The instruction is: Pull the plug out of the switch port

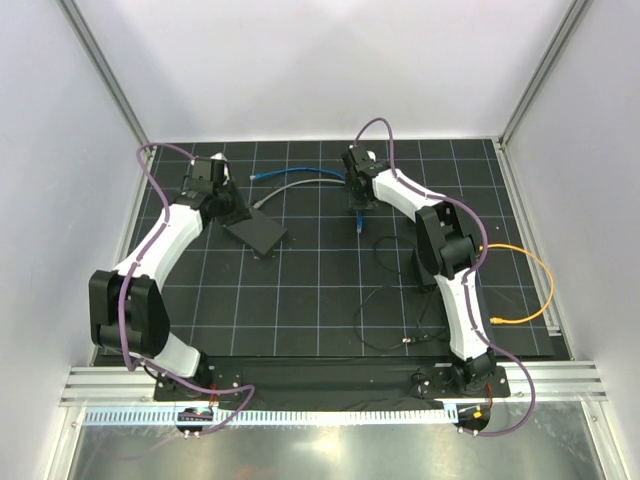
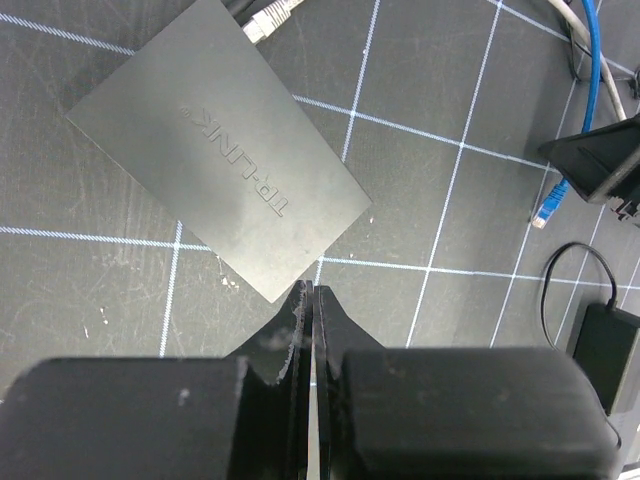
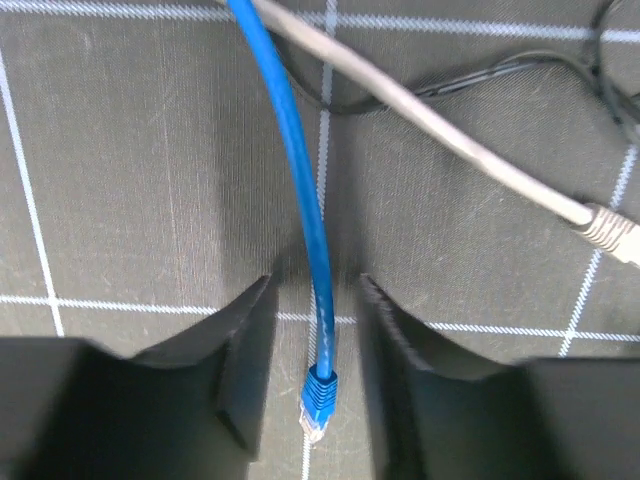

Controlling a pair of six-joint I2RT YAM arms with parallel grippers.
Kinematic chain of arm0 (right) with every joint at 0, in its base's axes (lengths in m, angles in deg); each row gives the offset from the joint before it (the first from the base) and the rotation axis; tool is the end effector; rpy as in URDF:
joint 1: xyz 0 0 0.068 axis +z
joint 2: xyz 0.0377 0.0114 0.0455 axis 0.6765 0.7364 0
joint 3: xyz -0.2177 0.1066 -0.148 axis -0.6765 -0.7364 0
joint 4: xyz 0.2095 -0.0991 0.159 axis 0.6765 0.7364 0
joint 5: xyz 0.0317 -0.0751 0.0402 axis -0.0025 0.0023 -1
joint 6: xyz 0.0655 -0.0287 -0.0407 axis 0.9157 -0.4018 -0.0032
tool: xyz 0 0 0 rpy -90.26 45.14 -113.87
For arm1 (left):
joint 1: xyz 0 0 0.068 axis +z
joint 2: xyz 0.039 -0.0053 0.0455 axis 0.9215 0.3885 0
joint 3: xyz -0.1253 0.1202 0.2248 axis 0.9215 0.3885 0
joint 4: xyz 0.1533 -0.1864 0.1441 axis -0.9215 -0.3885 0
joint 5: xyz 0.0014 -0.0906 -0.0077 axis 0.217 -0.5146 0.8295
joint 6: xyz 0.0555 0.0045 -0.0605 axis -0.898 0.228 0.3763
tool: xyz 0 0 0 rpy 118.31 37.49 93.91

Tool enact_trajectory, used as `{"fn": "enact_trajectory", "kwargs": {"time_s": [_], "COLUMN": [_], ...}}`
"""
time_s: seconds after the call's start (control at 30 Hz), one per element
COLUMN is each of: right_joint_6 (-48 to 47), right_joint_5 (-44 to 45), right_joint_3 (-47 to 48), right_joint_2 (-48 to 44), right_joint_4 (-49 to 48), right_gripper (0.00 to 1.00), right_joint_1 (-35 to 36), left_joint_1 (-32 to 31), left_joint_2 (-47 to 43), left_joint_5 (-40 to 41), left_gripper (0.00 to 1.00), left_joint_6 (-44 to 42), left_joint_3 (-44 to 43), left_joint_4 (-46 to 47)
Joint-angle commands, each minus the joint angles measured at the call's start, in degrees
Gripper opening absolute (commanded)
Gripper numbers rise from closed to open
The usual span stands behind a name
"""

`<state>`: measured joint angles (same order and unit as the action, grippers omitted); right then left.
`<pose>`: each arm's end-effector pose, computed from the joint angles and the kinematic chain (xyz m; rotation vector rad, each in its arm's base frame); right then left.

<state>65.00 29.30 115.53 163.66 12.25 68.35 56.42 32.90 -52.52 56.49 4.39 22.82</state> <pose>0.4906 0.2225 0.1364 -0.0671 2.5993 0.0477 0.3684 -0.0759 0.2547 -0.4582 2.4211 -0.4530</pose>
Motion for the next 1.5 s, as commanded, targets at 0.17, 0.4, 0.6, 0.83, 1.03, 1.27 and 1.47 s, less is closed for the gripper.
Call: {"fn": "enact_trajectory", "kwargs": {"time_s": [0.17,0.4,0.6,0.83,1.03,1.27,1.47], "right_joint_6": [0.7,3.6,5.3,14.1,20.8,27.6,35.2], "right_joint_5": [6.9,-1.5,-14.1,-25.9,-32.6,-29.8,-25.5], "right_joint_3": [3.8,2.1,4.5,3.5,2.0,-2.1,-11.9], "right_joint_2": [-1.4,-10.8,-14.0,-14.5,-11.1,-6.9,-7.6], "right_joint_4": [-2.4,-8.2,-7.9,-10.8,-17.1,-24.9,-32.0], "right_gripper": [0.01,0.01,0.01,0.01,0.01,0.01,0.01], "right_joint_1": [0.1,0.1,0.9,4.4,12.9,21.7,26.7], "left_joint_1": [0.8,1.1,1.1,1.1,1.2,1.2,1.2], "left_joint_2": [-1.4,-4.9,-12.1,-17.2,-21.7,-24.6,-24.7], "left_joint_5": [-1.0,2.5,9.1,11.2,11.3,12.0,12.4], "left_gripper": [0.04,0.04,0.04,0.04,0.06,0.08,0.10], "left_joint_6": [-0.6,0.1,0.9,1.2,2.1,1.9,1.6], "left_joint_3": [0.7,2.7,6.0,5.7,5.0,3.5,3.4], "left_joint_4": [2.1,3.2,5.7,4.8,2.8,-0.2,-1.3]}}
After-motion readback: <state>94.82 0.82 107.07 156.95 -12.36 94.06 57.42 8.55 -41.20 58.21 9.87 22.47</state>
